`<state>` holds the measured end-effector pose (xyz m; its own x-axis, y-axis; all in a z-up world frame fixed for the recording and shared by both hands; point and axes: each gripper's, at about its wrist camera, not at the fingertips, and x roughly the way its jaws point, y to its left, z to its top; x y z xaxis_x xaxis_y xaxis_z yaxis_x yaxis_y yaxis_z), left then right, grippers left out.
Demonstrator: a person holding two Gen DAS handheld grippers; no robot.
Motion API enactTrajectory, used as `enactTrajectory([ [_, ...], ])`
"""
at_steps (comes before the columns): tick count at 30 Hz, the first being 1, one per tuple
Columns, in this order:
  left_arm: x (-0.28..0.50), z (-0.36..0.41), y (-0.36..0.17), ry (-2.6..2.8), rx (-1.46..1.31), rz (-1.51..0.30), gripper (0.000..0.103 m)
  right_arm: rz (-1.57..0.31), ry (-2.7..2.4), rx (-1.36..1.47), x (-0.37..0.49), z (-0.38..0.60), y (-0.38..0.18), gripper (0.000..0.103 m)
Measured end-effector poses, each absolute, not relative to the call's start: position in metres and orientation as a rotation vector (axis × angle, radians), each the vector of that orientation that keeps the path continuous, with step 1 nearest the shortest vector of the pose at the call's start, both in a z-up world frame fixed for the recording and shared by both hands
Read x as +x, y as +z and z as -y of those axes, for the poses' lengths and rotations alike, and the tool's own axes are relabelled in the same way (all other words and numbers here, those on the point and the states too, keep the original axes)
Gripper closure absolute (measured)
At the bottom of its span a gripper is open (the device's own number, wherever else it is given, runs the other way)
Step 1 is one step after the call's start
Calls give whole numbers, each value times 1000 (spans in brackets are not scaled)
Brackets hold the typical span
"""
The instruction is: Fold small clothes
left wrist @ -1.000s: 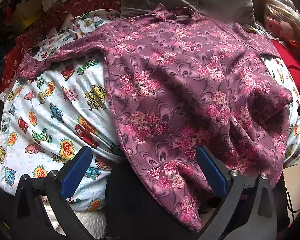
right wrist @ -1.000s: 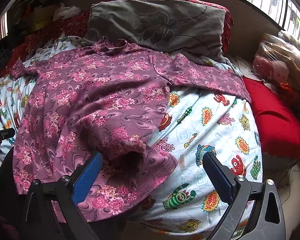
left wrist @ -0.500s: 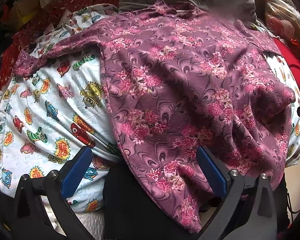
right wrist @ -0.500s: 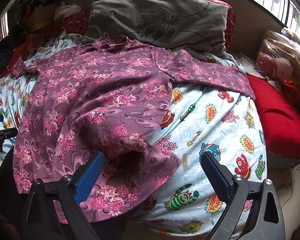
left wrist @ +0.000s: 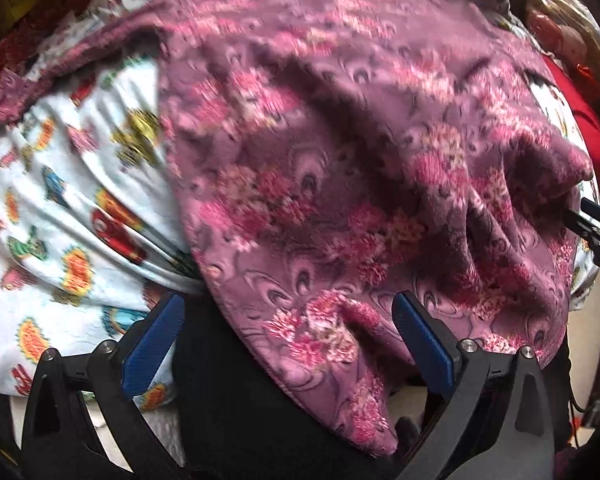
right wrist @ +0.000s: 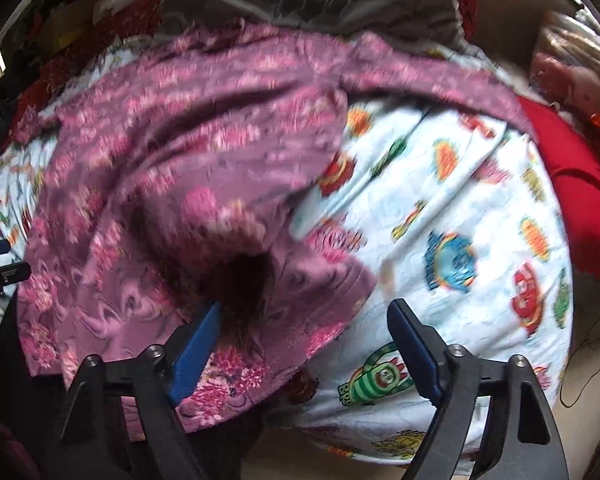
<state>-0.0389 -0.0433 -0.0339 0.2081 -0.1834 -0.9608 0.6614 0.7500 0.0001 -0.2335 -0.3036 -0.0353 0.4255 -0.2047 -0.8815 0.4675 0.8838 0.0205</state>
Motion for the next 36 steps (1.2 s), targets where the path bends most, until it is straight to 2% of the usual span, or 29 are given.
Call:
enactTrajectory([
  [1,-39,44,-36,-627,453,-1247,1,-1068,-427,277,-232,304,-39,33],
  [2,-39,44,-36,-642,432,-1257,15,-1084,-423,277,-230,304,-43,49],
  [3,-39,44,-36,-665,416,-1268,39,-1105,-404,295,-229,305,-50,58],
  [4,-39,44,-36,-681,412,-1279,54,-1109,-390,312,-228,305,-52,74],
  [5,-39,45,-36,-694,411,-1289,90,-1109,-376,333,-229,306,-53,86],
  [6,-38,44,-36,-708,407,-1300,103,-1084,-351,368,-232,307,-51,91],
  [7,-38,41,-32,-725,386,-1308,103,-1062,-334,383,-234,307,-48,97],
  [10,-31,19,1,-757,310,-1267,103,-954,-276,453,-249,305,-24,98],
  [16,-10,-38,78,-806,106,-1217,103,-711,-161,632,-320,301,61,98],
  [20,-12,-37,52,-812,113,-1292,103,-696,-188,629,-348,293,74,98],
  [25,-14,-8,-16,-755,127,-1481,99,-841,-331,722,-347,317,9,98],
  [26,-14,-2,-25,-752,131,-1508,95,-862,-341,741,-343,321,-1,98],
  [28,-14,12,-37,-719,181,-1523,75,-872,-338,762,-339,325,-9,98],
  [29,-14,17,-36,-709,202,-1512,61,-872,-335,759,-337,324,-10,98],
  [30,-14,27,-37,-707,235,-1481,56,-865,-326,747,-335,323,-8,98],
  [33,-14,46,-47,-685,308,-1466,57,-854,-312,733,-331,320,-4,98],
  [34,-13,51,-53,-678,317,-1487,63,-852,-311,733,-330,320,-4,98],
  [35,-13,53,-56,-678,322,-1496,93,-852,-310,734,-330,319,-4,98],
  [36,-13,54,-58,-677,334,-1509,101,-849,-309,735,-331,319,-4,98],
])
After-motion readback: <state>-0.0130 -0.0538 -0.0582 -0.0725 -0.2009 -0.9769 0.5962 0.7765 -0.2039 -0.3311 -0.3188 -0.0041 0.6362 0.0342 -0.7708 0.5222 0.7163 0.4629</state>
